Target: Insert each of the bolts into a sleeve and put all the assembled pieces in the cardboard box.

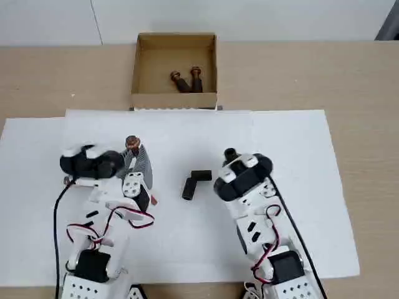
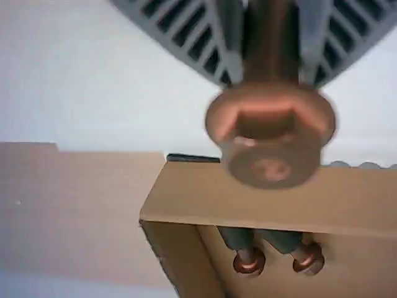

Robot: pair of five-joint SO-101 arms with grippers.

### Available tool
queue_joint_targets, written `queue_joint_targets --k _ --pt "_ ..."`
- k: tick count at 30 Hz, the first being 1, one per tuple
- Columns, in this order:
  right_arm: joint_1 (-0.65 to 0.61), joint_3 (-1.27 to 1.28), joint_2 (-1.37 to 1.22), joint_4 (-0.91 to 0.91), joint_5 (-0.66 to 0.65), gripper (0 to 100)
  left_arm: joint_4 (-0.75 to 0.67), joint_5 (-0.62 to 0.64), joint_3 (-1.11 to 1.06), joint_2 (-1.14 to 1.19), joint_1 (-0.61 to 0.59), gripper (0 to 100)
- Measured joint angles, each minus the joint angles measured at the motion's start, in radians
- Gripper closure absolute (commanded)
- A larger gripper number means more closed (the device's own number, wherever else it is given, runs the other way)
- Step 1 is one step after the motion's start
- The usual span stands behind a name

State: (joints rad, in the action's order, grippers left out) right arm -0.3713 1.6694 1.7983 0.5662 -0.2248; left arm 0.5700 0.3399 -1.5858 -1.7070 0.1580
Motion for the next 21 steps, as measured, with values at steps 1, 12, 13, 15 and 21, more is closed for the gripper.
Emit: queue_joint_targets --k 1,12,13,15,21 --pt "-0.018 0.000 0.000 0.000 0.000 99.6 -0.005 0.000 -0.025 -0.029 0.000 100" --pt "-0.192 0.000 0.000 0.000 0.146 99.6 -0.137 0.157 -0.100 -0.091 0.000 100" --pt "-0.207 0.000 0.000 0.000 0.149 99.6 -0.141 0.180 -0.101 -0.091 0.000 100" --pt "-0.238 0.000 0.000 0.000 0.149 99.6 -0.149 0.216 -0.101 -0.091 0.000 100" --pt "-0.255 0.000 0.000 0.000 0.149 99.6 -0.155 0.285 -0.101 -0.091 0.069 100"
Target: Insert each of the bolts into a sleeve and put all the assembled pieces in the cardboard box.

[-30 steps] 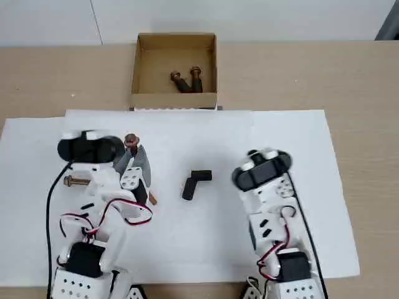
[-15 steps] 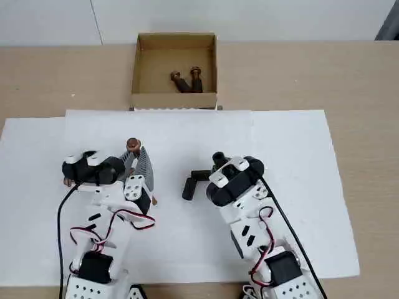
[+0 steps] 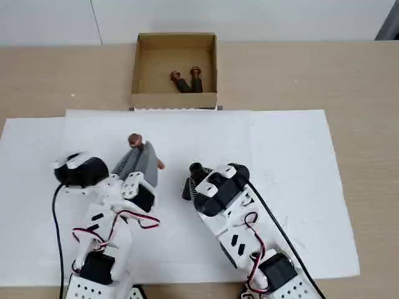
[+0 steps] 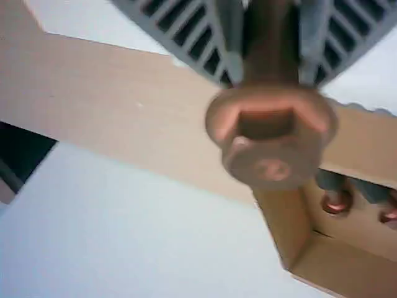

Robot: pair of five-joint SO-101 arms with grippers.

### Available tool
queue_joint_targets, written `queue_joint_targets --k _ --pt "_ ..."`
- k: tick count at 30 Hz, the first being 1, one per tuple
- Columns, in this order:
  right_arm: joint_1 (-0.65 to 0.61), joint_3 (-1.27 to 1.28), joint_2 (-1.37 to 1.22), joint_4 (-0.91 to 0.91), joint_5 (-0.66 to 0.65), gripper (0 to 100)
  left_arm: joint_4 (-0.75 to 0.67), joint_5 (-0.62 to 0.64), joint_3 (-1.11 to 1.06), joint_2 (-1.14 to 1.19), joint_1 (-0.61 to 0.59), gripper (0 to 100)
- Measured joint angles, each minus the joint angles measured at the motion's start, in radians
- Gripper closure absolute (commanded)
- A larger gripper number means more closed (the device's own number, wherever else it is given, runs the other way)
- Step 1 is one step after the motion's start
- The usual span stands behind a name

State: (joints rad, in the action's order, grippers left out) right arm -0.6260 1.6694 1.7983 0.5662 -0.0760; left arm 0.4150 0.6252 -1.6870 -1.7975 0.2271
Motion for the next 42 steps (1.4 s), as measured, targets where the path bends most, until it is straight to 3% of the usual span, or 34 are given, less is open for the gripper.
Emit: queue_joint_targets --k 12,20,26,42 --pt "-0.061 0.000 0.000 0.006 -0.066 99.6 -0.152 0.009 0.000 0.000 0.069 100" --pt "-0.063 0.000 0.000 0.006 -0.094 99.6 -0.144 0.046 0.002 0.000 0.077 100" --pt "-0.063 0.000 0.000 0.006 -0.153 99.6 -0.048 0.046 0.051 0.000 0.146 100" --pt "-0.023 0.000 0.000 0.006 -0.161 99.6 -0.041 0.046 0.052 0.000 0.152 100"
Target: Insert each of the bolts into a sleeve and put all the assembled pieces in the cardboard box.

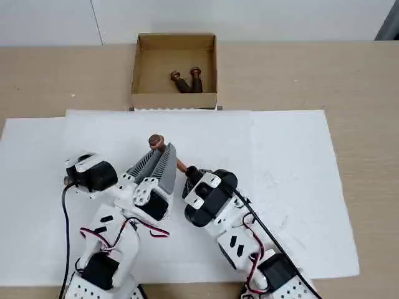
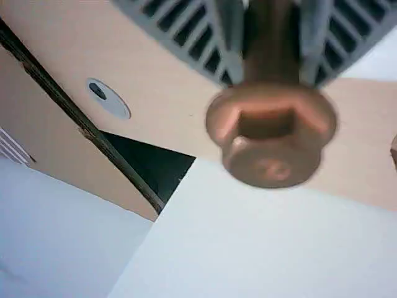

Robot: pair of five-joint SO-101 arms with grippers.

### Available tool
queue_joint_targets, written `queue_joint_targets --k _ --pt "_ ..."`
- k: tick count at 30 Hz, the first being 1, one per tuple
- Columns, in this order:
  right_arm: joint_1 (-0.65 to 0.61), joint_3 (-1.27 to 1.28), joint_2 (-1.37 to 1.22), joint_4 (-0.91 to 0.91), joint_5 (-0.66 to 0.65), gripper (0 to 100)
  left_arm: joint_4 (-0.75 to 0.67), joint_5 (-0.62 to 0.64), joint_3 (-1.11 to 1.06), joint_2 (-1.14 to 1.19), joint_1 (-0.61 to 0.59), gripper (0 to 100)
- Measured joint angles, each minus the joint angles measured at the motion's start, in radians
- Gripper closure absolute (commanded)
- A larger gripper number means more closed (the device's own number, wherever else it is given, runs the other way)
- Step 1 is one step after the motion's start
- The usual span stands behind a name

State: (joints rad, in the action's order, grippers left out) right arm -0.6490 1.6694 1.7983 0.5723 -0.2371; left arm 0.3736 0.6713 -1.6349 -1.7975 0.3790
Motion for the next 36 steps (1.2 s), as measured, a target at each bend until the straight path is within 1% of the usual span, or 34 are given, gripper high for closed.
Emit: queue_joint_targets --k 7,10,15,22,26,31,36 --pt "0.002 0.000 -0.002 0.002 -0.002 99.6 0.000 0.000 0.003 -0.003 0.080 100" --pt "0.002 0.000 -0.002 0.002 -0.002 99.6 0.000 0.003 0.003 -0.008 0.087 100" --pt "0.002 0.000 -0.002 0.002 -0.002 99.6 0.000 0.011 0.003 -0.008 0.072 100" --pt "0.002 0.000 0.000 0.002 -0.002 99.6 0.000 0.011 0.002 -0.008 -0.006 100" --pt "0.002 0.000 0.000 0.002 -0.002 99.6 0.000 0.012 -0.002 -0.008 -0.006 100" --pt "-0.035 0.000 0.000 0.002 -0.002 99.6 0.000 0.009 -0.003 -0.008 0.035 100" --pt "-0.037 0.000 0.000 0.002 -0.002 99.6 0.000 0.005 -0.012 -0.008 0.041 100"
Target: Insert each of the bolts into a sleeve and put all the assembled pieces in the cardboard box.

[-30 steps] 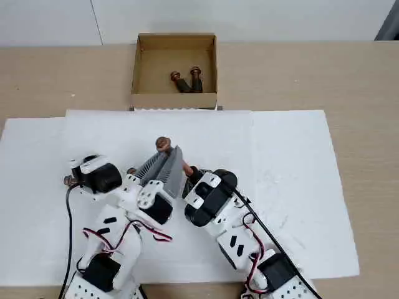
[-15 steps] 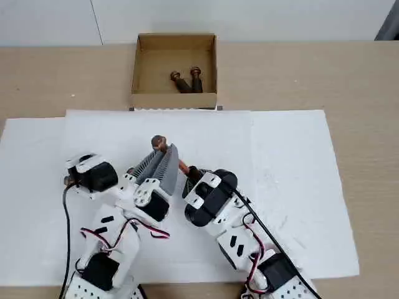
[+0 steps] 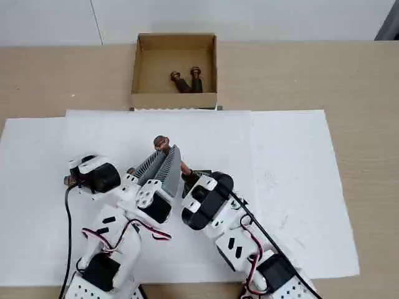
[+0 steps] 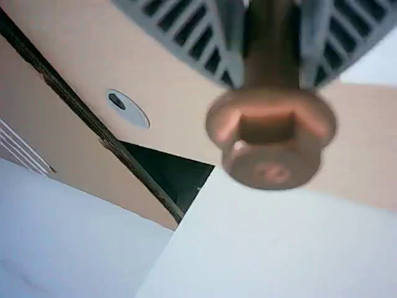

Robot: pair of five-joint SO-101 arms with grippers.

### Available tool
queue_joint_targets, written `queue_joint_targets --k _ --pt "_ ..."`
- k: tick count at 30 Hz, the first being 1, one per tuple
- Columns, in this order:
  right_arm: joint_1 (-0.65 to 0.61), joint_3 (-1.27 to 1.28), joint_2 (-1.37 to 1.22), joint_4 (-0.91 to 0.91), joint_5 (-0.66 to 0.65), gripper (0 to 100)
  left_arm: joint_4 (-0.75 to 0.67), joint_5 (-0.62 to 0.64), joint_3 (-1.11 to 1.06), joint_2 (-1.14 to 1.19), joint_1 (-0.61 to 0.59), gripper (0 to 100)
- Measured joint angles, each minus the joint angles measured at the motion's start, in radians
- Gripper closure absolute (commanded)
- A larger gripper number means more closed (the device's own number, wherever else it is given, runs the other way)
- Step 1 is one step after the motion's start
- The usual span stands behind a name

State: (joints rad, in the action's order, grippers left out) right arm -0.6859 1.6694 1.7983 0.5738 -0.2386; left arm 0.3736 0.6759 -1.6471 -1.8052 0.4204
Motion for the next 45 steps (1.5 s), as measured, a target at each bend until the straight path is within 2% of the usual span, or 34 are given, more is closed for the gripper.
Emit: queue_joint_targets --k 11,22,28,36,40,45 --pt "-0.002 0.000 0.000 0.000 0.000 99.6 0.006 0.008 -0.032 0.002 0.018 100" --pt "-0.012 0.000 -0.006 0.005 0.000 99.6 0.315 -0.003 0.009 -0.009 0.137 100" --pt "-0.012 0.000 -0.008 0.012 -0.003 99.6 0.345 -0.034 0.014 -0.011 0.141 99" --pt "-0.008 0.000 -0.009 0.012 -0.003 99.5 0.358 -0.084 0.014 -0.011 0.146 74" --pt "-0.008 0.000 -0.009 0.012 -0.003 99.5 0.364 -0.107 0.014 -0.012 0.135 73" --pt "-0.009 0.000 -0.006 0.008 -0.002 99.5 0.393 -0.169 0.009 -0.003 0.041 73"
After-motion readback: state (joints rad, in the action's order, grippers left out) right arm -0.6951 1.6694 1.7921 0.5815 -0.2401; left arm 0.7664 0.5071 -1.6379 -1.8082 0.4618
